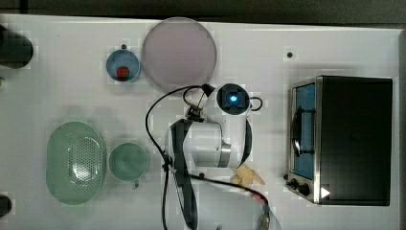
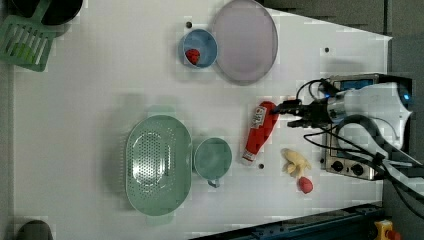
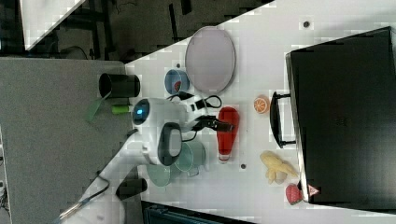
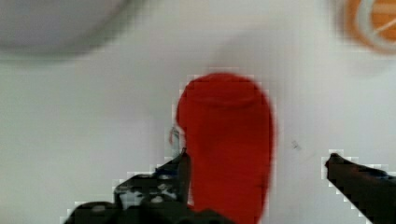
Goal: Pick ketchup from strainer and place it on the table
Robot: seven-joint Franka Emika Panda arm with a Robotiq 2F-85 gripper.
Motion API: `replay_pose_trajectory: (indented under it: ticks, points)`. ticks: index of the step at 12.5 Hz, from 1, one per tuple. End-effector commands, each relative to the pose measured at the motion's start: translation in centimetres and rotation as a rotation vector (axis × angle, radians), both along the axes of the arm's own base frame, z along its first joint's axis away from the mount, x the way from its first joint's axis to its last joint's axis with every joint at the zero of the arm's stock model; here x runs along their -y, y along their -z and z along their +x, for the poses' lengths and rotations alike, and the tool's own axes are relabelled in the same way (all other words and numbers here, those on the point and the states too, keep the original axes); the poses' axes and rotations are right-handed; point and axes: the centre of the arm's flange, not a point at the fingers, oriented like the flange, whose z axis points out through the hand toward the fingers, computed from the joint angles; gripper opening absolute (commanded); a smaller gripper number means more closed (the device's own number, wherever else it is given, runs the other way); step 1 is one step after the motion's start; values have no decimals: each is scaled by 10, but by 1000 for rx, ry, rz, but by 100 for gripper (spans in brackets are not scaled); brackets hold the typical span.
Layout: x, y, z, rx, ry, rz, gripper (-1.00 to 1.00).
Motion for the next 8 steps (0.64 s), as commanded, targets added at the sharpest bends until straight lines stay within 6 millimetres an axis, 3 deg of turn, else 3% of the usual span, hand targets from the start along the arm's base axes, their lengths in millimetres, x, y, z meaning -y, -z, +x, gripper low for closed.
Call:
replay_pose_trajectory:
  ticks: [1, 6, 8]
  points:
    - [28, -115, 38, 144, 101, -64, 100]
    - [28, -265, 49, 140, 290, -130, 100]
    - [27, -309, 48, 148, 356, -140, 100]
